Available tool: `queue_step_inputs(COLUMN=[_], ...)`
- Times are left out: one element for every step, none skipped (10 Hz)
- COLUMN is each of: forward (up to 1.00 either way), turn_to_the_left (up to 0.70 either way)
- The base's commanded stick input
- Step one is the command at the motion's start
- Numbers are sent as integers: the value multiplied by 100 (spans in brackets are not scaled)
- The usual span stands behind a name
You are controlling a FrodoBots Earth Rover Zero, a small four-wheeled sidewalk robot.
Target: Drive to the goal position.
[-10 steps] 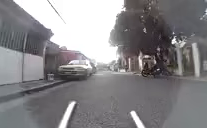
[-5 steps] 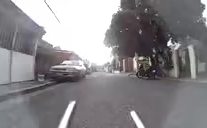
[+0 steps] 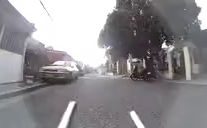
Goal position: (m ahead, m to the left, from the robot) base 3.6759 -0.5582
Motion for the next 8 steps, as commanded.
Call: queue_step_inputs(forward=[70, 70, 70, 70, 70, 70, 70, 70], turn_to_the_left=[0, 0, 0, 0, 0, 0, 0, 0])
